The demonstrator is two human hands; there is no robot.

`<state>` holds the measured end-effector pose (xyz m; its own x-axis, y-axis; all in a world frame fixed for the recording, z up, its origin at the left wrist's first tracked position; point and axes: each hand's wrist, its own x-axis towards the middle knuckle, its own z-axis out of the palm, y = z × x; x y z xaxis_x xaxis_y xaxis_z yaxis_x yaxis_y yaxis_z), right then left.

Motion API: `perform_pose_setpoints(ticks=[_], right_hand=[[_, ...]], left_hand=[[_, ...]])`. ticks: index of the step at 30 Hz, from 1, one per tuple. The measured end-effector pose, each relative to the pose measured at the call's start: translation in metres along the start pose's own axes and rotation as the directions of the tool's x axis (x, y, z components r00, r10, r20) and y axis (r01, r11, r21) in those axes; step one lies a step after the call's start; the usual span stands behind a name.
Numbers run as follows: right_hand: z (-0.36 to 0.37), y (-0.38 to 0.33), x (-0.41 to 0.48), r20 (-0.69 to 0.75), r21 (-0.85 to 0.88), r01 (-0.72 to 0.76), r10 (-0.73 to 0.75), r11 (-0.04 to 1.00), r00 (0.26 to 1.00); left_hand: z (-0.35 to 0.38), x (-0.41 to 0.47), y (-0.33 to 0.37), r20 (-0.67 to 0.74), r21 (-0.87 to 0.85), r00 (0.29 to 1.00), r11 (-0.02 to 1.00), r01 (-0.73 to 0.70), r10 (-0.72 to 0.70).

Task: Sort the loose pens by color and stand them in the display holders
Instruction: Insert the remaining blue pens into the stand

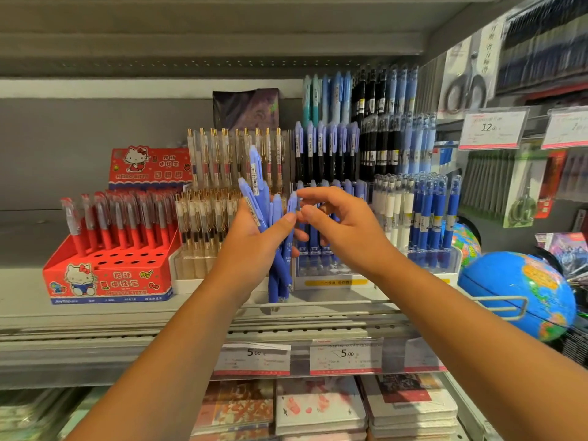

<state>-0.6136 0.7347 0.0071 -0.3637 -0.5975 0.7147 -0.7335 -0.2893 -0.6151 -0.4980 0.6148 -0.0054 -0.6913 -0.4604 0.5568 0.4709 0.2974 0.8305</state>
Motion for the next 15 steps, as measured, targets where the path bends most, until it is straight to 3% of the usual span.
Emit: perform_pose_setpoints(ticks=[4, 11, 15], right_hand=[[-0.002, -0.0009, 0.0023, 0.09, 0.073, -0.009, 0.002, 0.997, 0.996], [-0.0058, -0.0004, 0.0027, 0.144, 0.378, -0.122, 0.072, 0.918, 0.987], [-0.0106, -0.0004, 0.004, 0.095, 0.447, -0.097, 0.061, 0.889, 0.994]], left_hand=[[0.0003, 0.0, -0.0011, 0.038, -0.004, 0.999, 1.0, 0.006, -0.006], [0.0017, -0.0022, 0.001, 0.054, -0.109, 0.998, 0.993, 0.043, -0.038], [-0.0013, -0.0002, 0.0014, -0.058, -0.042, 0.998, 0.999, 0.004, -0.007]])
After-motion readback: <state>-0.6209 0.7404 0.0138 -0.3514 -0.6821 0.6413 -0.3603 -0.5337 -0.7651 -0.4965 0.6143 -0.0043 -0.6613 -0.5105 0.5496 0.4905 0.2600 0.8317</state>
